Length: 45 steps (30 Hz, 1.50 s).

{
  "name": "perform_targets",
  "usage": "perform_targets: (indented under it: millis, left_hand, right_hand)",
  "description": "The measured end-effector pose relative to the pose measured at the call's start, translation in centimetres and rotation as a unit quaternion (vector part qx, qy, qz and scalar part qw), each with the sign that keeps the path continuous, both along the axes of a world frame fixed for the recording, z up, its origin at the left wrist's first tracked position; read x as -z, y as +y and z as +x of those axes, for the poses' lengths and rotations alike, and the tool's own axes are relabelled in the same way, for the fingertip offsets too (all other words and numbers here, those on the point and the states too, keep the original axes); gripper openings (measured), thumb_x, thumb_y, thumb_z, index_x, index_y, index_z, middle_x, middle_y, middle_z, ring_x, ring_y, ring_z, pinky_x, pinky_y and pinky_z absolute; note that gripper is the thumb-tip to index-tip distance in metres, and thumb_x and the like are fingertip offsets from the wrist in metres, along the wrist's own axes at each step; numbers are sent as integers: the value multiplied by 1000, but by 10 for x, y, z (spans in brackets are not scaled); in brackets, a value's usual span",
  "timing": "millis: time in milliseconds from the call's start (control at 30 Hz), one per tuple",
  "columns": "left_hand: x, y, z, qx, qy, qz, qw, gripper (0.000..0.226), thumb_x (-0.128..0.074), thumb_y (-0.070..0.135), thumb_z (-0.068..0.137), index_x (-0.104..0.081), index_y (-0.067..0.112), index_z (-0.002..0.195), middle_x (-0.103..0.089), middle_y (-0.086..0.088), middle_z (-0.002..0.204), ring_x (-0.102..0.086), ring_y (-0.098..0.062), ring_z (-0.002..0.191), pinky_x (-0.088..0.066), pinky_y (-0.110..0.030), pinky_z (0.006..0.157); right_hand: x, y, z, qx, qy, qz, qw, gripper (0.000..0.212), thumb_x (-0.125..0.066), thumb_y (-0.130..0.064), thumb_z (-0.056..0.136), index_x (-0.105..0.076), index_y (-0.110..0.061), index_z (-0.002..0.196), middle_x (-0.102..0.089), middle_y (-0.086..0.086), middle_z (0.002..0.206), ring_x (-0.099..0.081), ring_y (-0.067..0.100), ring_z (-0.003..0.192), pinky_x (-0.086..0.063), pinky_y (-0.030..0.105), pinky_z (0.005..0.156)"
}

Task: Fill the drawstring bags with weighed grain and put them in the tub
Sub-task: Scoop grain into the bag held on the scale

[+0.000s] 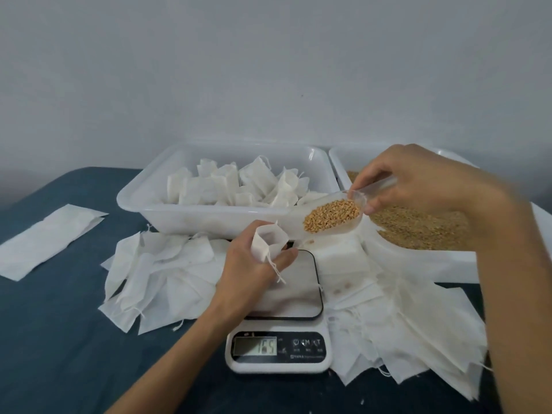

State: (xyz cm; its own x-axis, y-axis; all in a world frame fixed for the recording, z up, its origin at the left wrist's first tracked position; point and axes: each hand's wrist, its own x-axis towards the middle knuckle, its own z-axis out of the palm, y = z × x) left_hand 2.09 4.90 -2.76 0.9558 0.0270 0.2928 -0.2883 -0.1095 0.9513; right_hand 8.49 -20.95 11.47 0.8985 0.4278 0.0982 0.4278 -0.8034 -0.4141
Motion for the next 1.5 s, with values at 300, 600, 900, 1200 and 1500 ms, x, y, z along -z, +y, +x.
perform_targets:
  millis: [300, 600, 900, 1200, 1500]
  left_hand:
    - [5, -1, 1, -5, 3, 44, 999, 28, -84, 25, 79, -67, 33, 100, -74, 6, 92, -71, -19, 85, -59, -30, 64]
    - [6, -1, 1, 12, 10, 57, 998, 30, -83, 30, 81, -68, 30, 106, -75, 4, 100, -72, -22, 95, -60, -47, 86]
    - [4, -2, -1, 13, 8, 86, 996, 37, -80, 33, 78, -67, 35, 113, -74, 15, 99, -70, -11, 94, -56, -35, 84]
    - [1, -3, -3, -1, 12, 104, 994, 45, -80, 35, 77, -67, 28, 120, -75, 12, 108, -70, -13, 103, -55, -47, 96]
    - [3, -3, -2, -5, 13, 120, 993, 38, -85, 23, 86, -66, 26, 119, -75, 4, 106, -68, -21, 101, -54, -48, 95]
  right_hand:
    - [-3, 3, -6, -4, -6, -12, 1000, 33, -92, -20, 68, -76, -39, 90, -72, -24, 92, -58, -21, 91, -41, 15, 73]
    - [-8, 9, -14, 4, -33, -12, 999, 31, -92, -22, 67, -74, -38, 85, -72, -19, 92, -58, -17, 91, -41, 16, 72]
    - [-9, 15, -20, 12, -37, 1, 999, 30, -92, -23, 66, -75, -40, 84, -72, -22, 90, -59, -20, 90, -40, 13, 70]
    - [-13, 19, -26, 24, -42, -10, 999, 31, -92, -20, 67, -76, -38, 85, -71, -21, 91, -56, -24, 89, -39, 13, 70]
    - [-15, 21, -33, 41, -64, -24, 997, 31, -92, -25, 66, -76, -42, 85, -68, -27, 87, -50, -32, 84, -39, 16, 72]
